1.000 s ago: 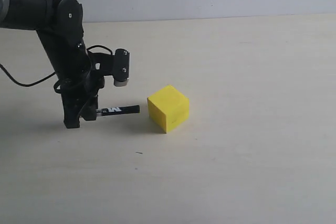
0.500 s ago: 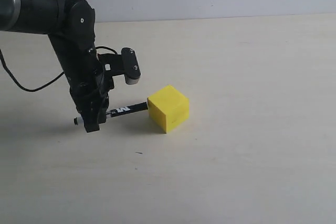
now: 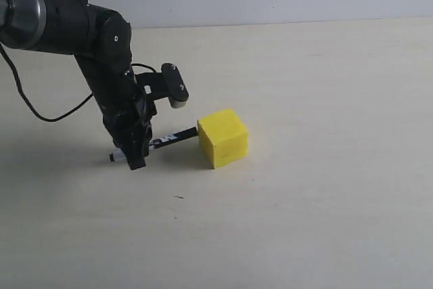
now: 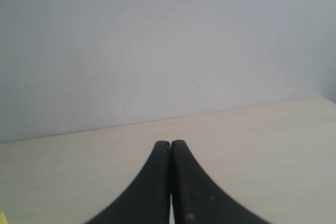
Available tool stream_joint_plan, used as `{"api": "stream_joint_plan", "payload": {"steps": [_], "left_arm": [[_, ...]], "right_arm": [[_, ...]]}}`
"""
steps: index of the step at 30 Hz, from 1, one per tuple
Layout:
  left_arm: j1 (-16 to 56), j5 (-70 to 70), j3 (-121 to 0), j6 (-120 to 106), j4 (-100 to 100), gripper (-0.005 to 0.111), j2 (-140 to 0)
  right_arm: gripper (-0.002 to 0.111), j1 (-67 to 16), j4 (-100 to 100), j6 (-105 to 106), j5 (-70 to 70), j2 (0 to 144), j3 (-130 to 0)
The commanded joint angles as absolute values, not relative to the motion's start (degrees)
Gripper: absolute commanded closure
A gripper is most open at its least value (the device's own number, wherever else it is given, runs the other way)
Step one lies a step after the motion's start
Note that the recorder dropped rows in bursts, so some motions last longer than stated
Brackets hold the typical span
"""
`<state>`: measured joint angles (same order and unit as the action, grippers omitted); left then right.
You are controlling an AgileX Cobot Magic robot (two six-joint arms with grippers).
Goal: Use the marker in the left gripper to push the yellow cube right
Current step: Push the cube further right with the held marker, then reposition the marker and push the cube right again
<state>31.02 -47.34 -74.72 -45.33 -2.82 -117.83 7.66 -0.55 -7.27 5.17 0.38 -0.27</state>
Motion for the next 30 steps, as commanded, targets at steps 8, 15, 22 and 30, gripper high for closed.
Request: {"api": "stream_joint_plan", "payload": {"steps": [8,15,22,30], "left_arm": [[31.11,-52.3,-78.72,-47.16,3.92,0.107,-117.62],[31.35,-54.63,-78.72,-57.74,5.97,0.107,-117.62],[31.62,-52.7,-82.78,-62.94,-1.55,0.107,-118.73],[36.0,-53.57,-88.18,-62.67,-1.06,0.107,-122.53]], "right_arm": [[0.108,7.95,-0.4,-7.34,4.75,0.0,0.0],[0.108,7.95,-0.4,-7.34,4.75,0.0,0.0],[0.108,7.95,-0.4,-7.34,4.75,0.0,0.0],[0.108,7.95,-0.4,-7.34,4.75,0.0,0.0]]}}
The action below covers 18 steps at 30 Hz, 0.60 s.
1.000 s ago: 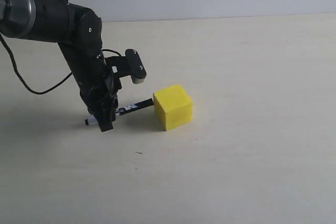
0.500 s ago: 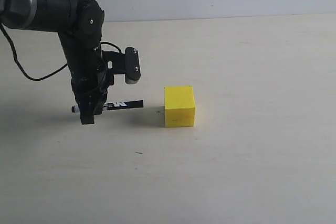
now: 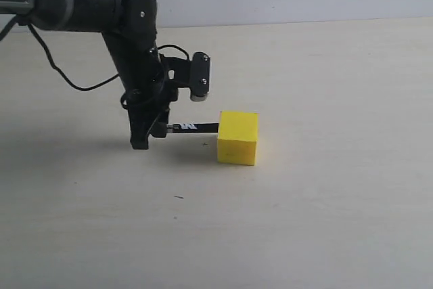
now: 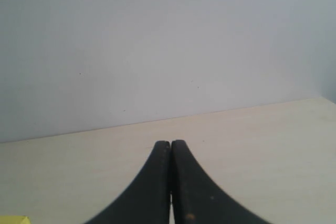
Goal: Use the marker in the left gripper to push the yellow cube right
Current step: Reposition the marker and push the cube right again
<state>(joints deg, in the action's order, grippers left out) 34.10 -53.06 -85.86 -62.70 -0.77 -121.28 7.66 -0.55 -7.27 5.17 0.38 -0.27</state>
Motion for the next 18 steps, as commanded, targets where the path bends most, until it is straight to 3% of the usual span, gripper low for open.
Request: {"api": "stream_joint_plan", "payload": {"steps": [1,10,18], "left_arm": [[36.0,-53.57,-88.55,-62.53,-0.65,0.107,-122.53],[34.42,-60.3,-88.75,-60.94,4.31,0.107,-121.37],[42.8,-60.53,-99.29,-59.85,1.15,0.107,-127.0]], "right_arm": [[0.108,7.95,-0.4,-7.34,4.75,0.0,0.0],[0.108,7.95,-0.4,-7.34,4.75,0.0,0.0],[0.108,7.95,-0.4,-7.34,4.75,0.0,0.0]]}}
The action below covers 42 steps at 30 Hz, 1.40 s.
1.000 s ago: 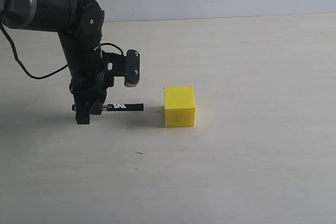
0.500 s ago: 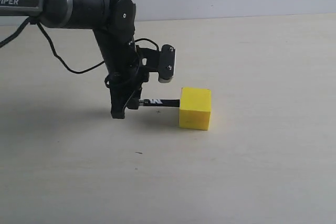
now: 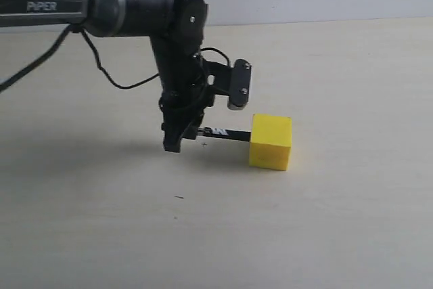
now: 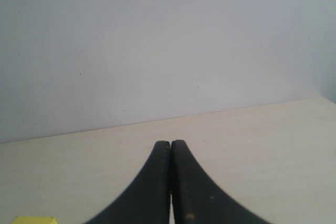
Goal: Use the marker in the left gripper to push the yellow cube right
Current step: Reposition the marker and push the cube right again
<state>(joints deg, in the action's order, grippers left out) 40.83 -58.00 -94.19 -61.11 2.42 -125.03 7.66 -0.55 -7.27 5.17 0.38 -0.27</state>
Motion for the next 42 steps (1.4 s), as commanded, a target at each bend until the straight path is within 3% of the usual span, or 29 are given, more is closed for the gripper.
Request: {"api": "stream_joint_plan", "payload": {"steps": [1,7,25,38,42], "left_arm": [[42.8,-61.69,-100.49,-59.33,1.32,0.107,-127.22],[40.14,-69.96,-101.9,-57.32,2.73,0.107,-127.35],[40.01,-69.96,-101.9,-55.23,0.68,0.107,-128.86],[45.39,-57.67,-103.02,-59.98,-2.8,0.107,-130.39],[46.06,-62.0,-108.05,-59.83,-3.25,0.107,-132.33]], "right_arm": [[0.108,7.95,-0.4,-7.34,4.75,0.0,0.0],[0.108,7.95,-0.4,-7.34,4.75,0.0,0.0],[0.108,7.95,-0.4,-7.34,4.75,0.0,0.0],[0.108,7.95,-0.4,-7.34,4.75,0.0,0.0],[0.108,7.95,-0.4,-7.34,4.75,0.0,0.0]]}}
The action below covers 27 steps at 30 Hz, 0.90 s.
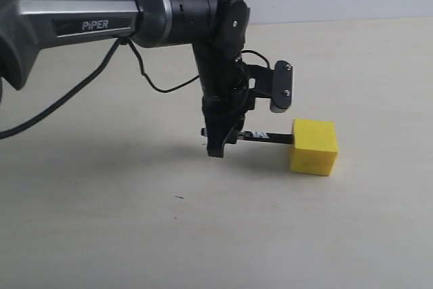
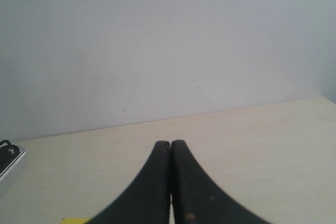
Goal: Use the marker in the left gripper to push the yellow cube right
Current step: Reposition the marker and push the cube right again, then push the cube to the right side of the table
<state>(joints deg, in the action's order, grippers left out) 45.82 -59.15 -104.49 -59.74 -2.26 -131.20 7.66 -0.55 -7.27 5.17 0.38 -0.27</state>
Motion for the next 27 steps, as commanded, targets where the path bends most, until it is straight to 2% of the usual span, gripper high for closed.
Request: {"api": "stream_joint_plan", "payload": {"steps": [1,7,27], "left_arm": [[45.72,-63.01,-108.37,-59.66,-3.25,0.107,-132.36],[43.8,-69.96,-108.6,-59.54,-2.99,0.107,-132.46],[44.02,-68.31,-108.6,-59.54,-3.55,0.107,-132.46]], "right_arm": [[0.108,7.95,-0.4,-7.34,4.75,0.0,0.0],[0.108,7.95,-0.4,-7.34,4.75,0.0,0.0],[0.108,7.95,-0.4,-7.34,4.61,0.0,0.0]]}}
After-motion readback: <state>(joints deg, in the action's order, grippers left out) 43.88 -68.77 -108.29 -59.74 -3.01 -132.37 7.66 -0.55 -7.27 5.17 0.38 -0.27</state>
